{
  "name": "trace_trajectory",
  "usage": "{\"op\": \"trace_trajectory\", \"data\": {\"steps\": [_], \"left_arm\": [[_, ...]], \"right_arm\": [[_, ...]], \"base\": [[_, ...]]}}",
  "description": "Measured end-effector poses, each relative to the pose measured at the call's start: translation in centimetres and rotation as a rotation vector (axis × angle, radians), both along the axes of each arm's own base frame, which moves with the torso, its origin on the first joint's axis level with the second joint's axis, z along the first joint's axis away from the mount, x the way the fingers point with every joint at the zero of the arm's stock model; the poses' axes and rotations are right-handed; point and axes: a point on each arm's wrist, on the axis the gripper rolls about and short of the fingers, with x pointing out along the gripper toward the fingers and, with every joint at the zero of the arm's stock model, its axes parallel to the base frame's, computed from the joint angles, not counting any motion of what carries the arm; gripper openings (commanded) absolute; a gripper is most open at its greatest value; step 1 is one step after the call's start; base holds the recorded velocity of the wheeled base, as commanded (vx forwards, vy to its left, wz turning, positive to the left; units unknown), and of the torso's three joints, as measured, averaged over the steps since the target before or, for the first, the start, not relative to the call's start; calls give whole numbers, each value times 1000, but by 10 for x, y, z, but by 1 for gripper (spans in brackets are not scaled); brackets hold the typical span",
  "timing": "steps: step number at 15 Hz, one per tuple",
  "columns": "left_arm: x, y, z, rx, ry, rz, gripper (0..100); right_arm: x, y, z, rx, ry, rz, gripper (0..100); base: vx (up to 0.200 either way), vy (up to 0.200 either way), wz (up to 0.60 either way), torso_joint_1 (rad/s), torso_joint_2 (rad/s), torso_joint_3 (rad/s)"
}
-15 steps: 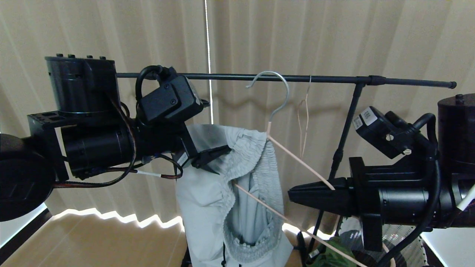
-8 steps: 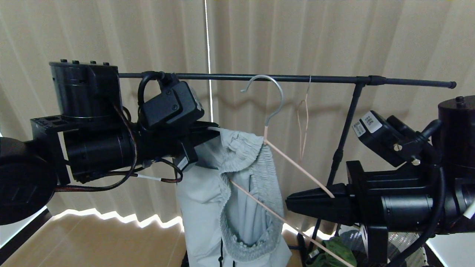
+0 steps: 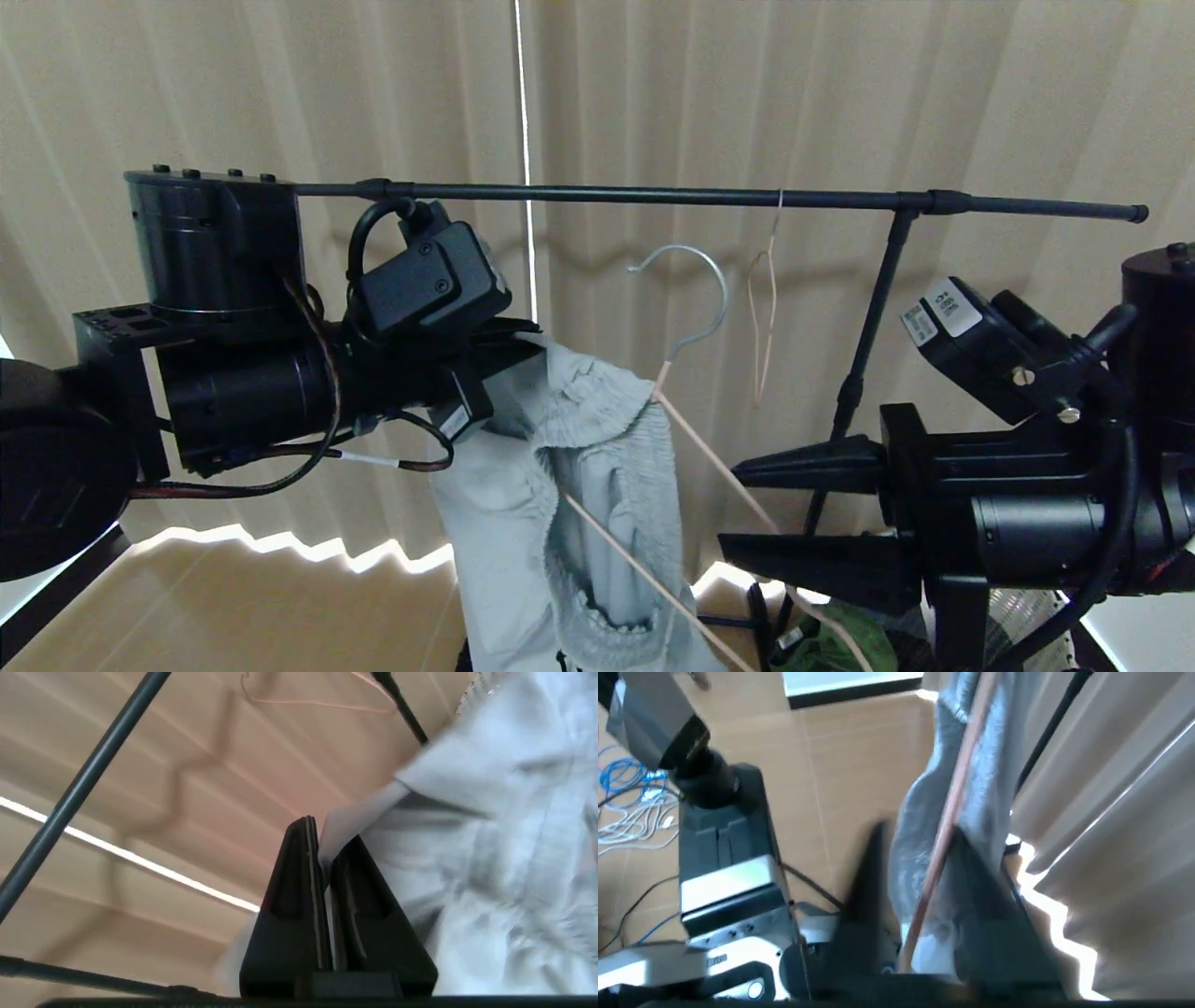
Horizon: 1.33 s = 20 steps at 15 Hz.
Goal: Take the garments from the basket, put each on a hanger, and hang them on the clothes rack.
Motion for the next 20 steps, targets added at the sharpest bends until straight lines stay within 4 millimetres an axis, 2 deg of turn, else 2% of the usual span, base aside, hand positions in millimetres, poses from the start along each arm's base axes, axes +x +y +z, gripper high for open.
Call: {"op": "trace_trajectory", "data": {"steps": [4,6,10,15,20], "left_arm": [[2,4,0,32,-21,170,0],[3,6,1,44,-27,339,0],[-2,-4,5,-169,51,656,0],[-3,-10,11,-315,83,725,0],[-13,-26,26,-410,94,652,0]], "right_arm": [[10,-11,0,-43,-94,-82,100],[13,-12,-2,-37,-138,-139,100],[19,-10,-9,-35,-170,-189,100],[23,-7,-17,-61,-151,-205,100],[30,1,-26,-30,-185,-200,100]], "base": [[0,0,0,0,0,0],[0,0,0,0,0,0],[0,0,0,0,0,0],[0,0,0,0,0,0],[0,0,0,0,0,0]]}}
